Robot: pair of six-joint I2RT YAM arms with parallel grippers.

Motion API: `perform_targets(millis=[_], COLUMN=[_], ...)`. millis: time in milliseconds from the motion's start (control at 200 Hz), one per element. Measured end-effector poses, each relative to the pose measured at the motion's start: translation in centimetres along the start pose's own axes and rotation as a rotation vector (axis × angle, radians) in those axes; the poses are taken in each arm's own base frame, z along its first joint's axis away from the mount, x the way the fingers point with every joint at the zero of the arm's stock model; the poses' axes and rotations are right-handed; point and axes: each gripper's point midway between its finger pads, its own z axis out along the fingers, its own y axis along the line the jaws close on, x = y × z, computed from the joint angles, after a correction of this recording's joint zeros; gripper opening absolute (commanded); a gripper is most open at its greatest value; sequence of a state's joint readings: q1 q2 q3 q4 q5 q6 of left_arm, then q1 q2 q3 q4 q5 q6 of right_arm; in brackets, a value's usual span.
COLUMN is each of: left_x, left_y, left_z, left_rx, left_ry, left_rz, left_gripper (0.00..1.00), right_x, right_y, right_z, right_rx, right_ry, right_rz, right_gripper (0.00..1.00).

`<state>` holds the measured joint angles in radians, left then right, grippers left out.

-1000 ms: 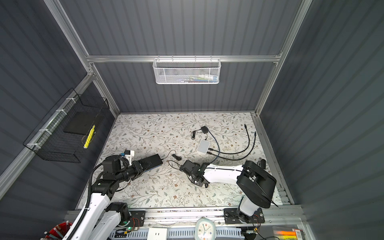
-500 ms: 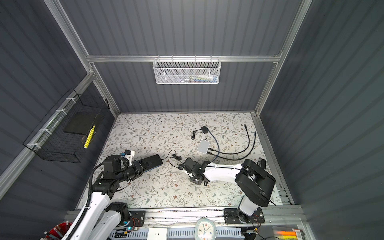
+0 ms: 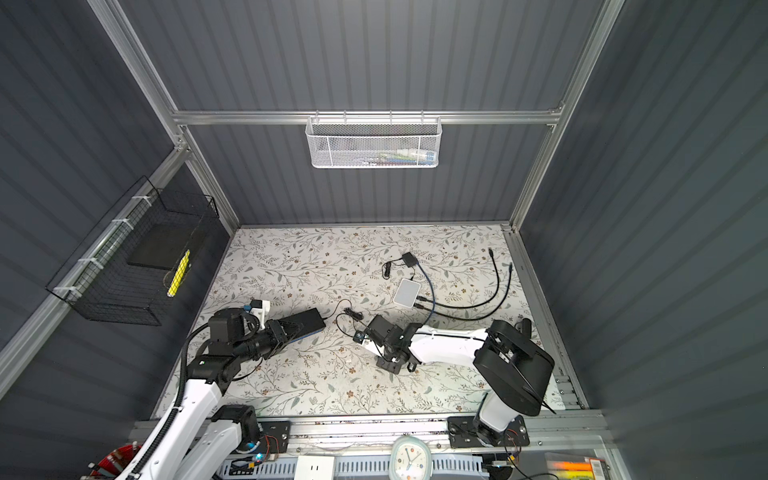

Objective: Insert the plug into the switch port
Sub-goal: 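Lower the right gripper onto the blue plug beside the black adapter and close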

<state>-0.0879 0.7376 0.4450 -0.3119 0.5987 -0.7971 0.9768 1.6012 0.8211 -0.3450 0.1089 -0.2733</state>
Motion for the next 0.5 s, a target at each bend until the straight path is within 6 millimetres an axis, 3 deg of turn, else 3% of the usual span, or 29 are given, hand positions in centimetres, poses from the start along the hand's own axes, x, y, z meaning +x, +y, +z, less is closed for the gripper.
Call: perform_targets(millis=[500], left_x=[-0.5], left_y=[-0.2], left_z=[0.2], left_rx=[-0.005], left_ry=[-0.007], left_rz=[0.001], left_gripper=[0.0], right_x=[-0.8], right_y=[1.1], right_z=[-0.5], right_rx=[-0.089], right_ry=[0.013], right_rz=[-0.018], right_gripper=[0.4])
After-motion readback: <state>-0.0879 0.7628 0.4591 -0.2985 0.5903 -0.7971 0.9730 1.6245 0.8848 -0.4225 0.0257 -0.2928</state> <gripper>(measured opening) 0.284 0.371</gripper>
